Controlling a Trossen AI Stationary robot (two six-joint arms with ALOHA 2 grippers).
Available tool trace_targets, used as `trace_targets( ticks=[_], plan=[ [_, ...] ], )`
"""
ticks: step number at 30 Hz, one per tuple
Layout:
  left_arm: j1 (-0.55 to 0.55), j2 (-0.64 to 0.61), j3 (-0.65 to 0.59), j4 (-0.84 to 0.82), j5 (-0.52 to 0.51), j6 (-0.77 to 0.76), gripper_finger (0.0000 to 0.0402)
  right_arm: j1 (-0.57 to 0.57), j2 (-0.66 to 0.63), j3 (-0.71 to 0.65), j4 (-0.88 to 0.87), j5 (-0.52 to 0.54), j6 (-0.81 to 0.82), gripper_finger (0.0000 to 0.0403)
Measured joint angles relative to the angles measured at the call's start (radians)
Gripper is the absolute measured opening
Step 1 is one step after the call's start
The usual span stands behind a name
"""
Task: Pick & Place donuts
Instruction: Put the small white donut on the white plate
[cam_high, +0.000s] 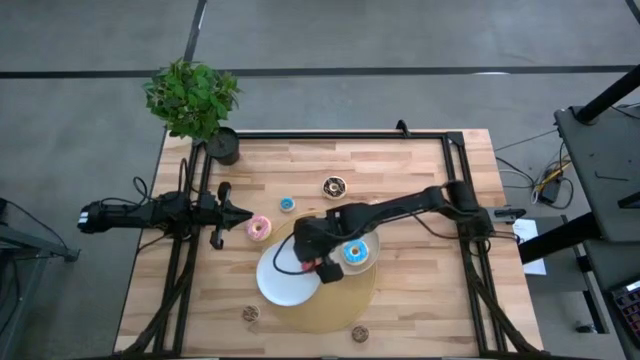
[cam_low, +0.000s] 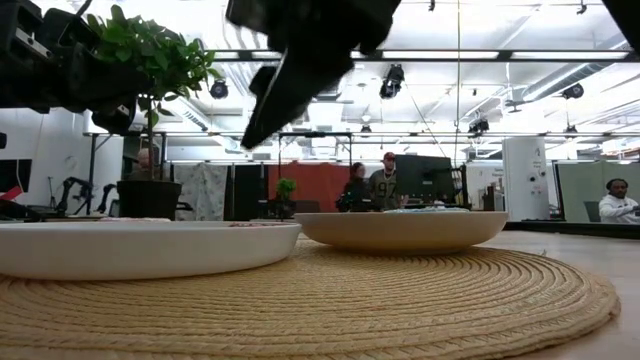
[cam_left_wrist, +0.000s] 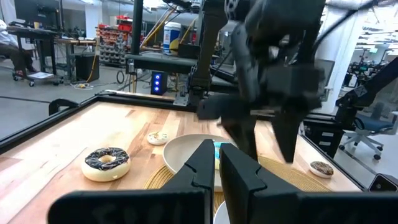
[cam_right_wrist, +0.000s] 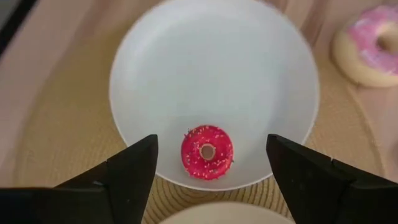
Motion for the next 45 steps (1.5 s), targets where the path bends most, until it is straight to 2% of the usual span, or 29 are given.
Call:
trace_targets(
  ticks=[11,25,32,45],
  plan=[
    [0.000,0.000,0.000,0.000,0.000,0.000,0.0000,-0.039,-0.110,-0.028,-0.069,0.002,0.038,0.0294],
    [0.000,0.000,0.000,0.000,0.000,0.000,0.0000,-0.098,-0.191,-0.188,-0.060,0.028,0.146,0.0286],
    [0.000,0.000,0.000,0.000,0.000,0.000,0.0000,-0.142,-0.275,-0.306,-0.049,0.030,0.187,0.0287],
    [0.000,0.000,0.000,0.000,0.000,0.000,0.0000,-0.235,-0.544,-0.618,-0.015,0.029,0.115,0.0288]
  ],
)
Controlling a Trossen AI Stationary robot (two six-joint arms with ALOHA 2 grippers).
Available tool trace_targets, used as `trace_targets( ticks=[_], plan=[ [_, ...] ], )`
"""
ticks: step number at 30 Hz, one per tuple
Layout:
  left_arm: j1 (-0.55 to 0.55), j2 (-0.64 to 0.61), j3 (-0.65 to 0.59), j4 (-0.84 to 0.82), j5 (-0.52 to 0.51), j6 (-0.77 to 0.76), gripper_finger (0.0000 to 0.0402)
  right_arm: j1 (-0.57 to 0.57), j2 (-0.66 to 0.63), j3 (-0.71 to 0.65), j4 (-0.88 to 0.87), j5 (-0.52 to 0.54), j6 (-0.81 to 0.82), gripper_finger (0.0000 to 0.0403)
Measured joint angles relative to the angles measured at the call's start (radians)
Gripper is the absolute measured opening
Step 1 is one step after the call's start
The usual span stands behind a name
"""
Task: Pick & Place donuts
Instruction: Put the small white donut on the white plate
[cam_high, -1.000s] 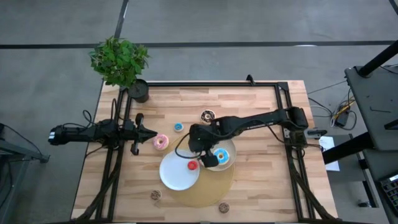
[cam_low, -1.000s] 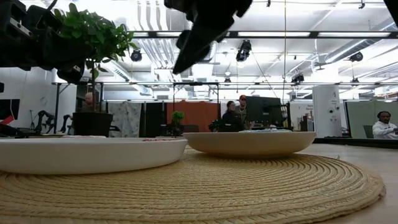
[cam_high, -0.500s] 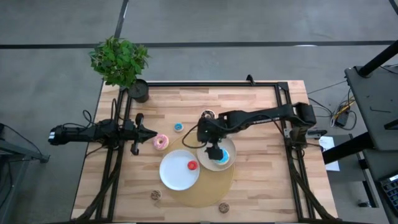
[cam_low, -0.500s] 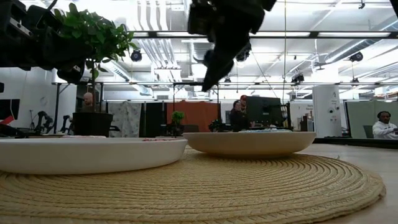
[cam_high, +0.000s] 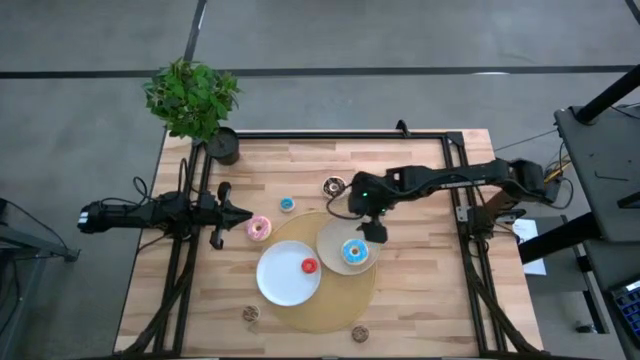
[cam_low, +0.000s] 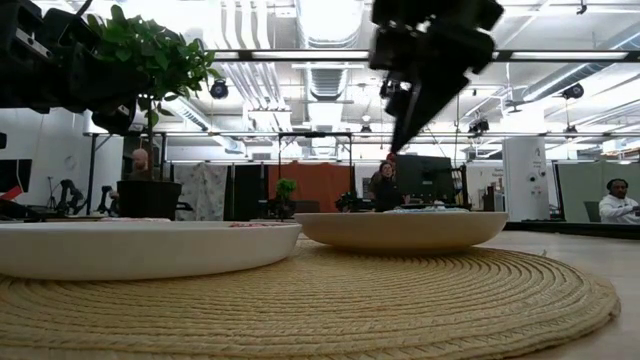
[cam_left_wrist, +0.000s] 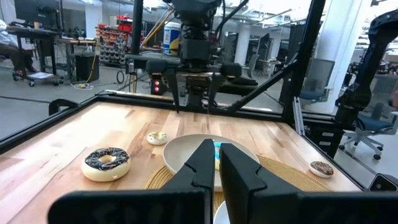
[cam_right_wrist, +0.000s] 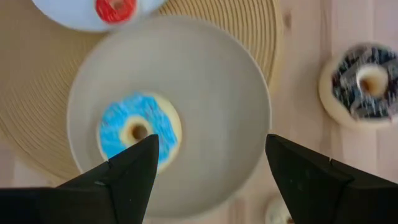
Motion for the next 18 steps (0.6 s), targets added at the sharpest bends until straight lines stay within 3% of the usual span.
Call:
trace_targets(
  ticks=[9,18],
  plan=[
    [0.000,0.000,0.000,0.000,0.000,0.000,0.0000,-0.077,-0.097,-0.134,0.002,0.000,-0.014,0.0288],
    [0.000,0.000,0.000,0.000,0.000,0.000,0.0000,-0.161,-0.107,-0.157,-0.003,0.017,-0.106,0.0288]
  ],
)
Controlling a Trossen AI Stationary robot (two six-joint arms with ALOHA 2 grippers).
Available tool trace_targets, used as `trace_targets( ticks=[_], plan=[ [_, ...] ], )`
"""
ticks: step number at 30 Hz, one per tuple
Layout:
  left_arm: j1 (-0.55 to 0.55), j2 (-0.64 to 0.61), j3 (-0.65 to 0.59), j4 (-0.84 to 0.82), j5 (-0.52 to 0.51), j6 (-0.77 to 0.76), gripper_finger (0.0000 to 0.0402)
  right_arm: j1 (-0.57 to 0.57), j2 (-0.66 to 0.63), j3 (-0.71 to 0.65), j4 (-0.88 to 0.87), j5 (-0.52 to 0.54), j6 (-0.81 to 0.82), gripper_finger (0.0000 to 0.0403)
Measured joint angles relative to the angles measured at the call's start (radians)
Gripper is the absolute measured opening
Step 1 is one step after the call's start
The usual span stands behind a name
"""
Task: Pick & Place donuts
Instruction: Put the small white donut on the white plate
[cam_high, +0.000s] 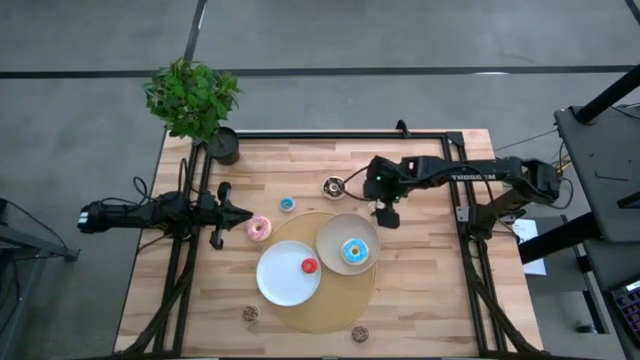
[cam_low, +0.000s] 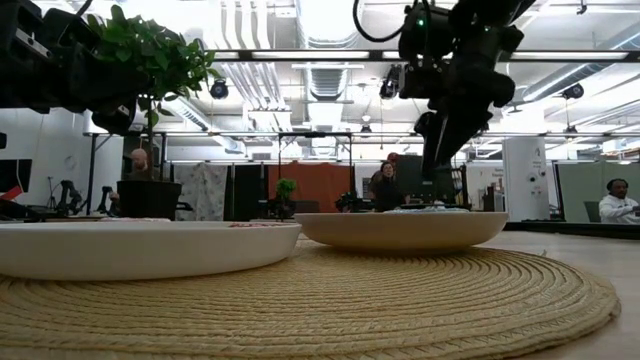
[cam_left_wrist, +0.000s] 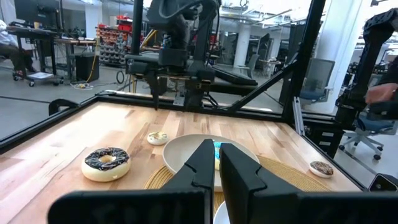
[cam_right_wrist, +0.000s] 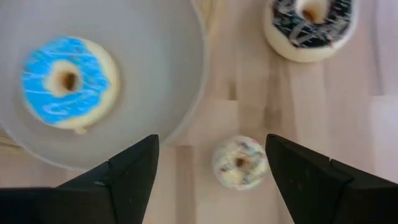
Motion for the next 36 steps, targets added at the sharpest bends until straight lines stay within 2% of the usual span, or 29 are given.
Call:
trace_targets(
  ticks=[11,17,36],
  plan=[
    [0.000,0.000,0.000,0.000,0.000,0.000,0.0000,-0.067,0.042,-0.008,-0.027,0.011,-0.123,0.0288],
    [0.000,0.000,0.000,0.000,0.000,0.000,0.0000,-0.074,0.097,-0.009,-0.025,0.061,-0.190,0.0288],
    [0.000,0.000,0.000,0.000,0.000,0.000,0.0000,-0.073,0.121,-0.099,0.076,0.061,-0.294,0.0288]
  ],
)
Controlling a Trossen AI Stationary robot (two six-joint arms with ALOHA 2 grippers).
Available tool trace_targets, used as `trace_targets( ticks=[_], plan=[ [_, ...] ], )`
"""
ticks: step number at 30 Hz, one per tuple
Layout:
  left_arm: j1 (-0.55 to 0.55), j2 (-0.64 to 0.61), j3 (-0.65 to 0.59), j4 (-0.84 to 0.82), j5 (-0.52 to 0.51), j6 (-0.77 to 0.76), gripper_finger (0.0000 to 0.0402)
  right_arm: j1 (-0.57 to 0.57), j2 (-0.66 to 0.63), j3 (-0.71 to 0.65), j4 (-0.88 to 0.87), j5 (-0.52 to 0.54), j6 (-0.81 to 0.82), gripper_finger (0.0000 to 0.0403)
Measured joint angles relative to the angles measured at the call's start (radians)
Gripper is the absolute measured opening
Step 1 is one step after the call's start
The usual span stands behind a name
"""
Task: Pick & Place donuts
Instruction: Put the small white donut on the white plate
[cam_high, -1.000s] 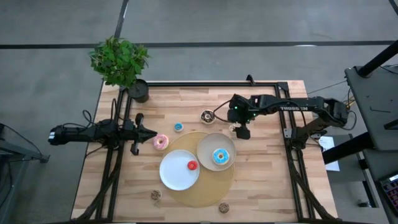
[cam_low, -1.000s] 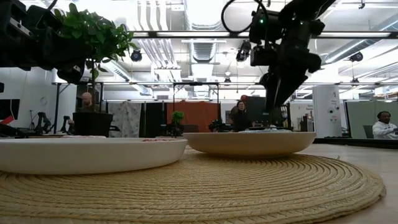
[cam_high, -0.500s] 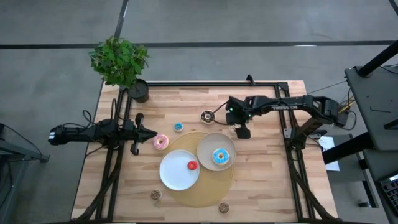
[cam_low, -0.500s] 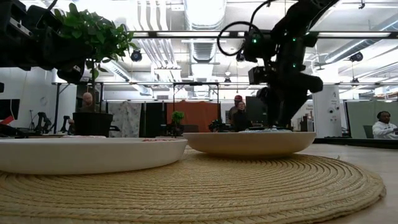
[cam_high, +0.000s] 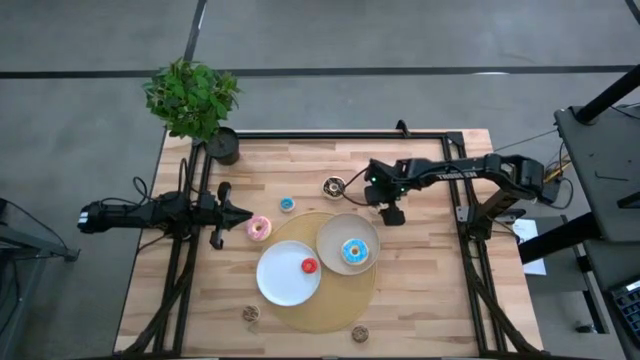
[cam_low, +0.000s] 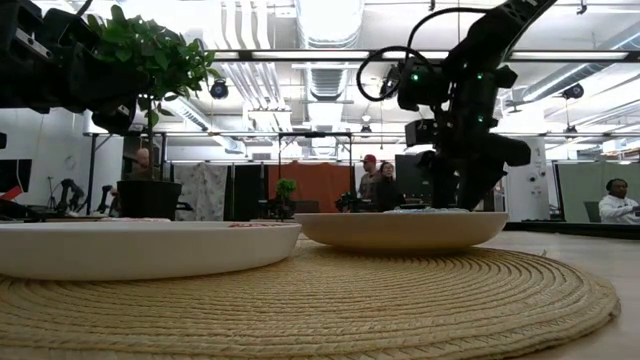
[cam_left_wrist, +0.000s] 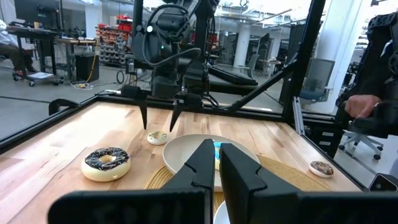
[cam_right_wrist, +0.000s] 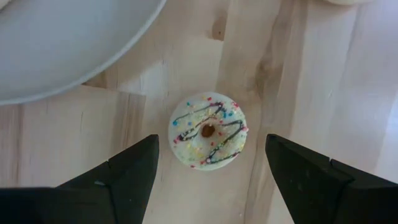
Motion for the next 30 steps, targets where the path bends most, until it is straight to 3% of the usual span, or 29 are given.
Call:
trace_targets(
  ticks=[30],
  plan=[
    [0.000,0.000,0.000,0.000,0.000,0.000,0.0000,0.011,0.067,-0.031,0.092,-0.002,-0.014,0.0288]
  ],
)
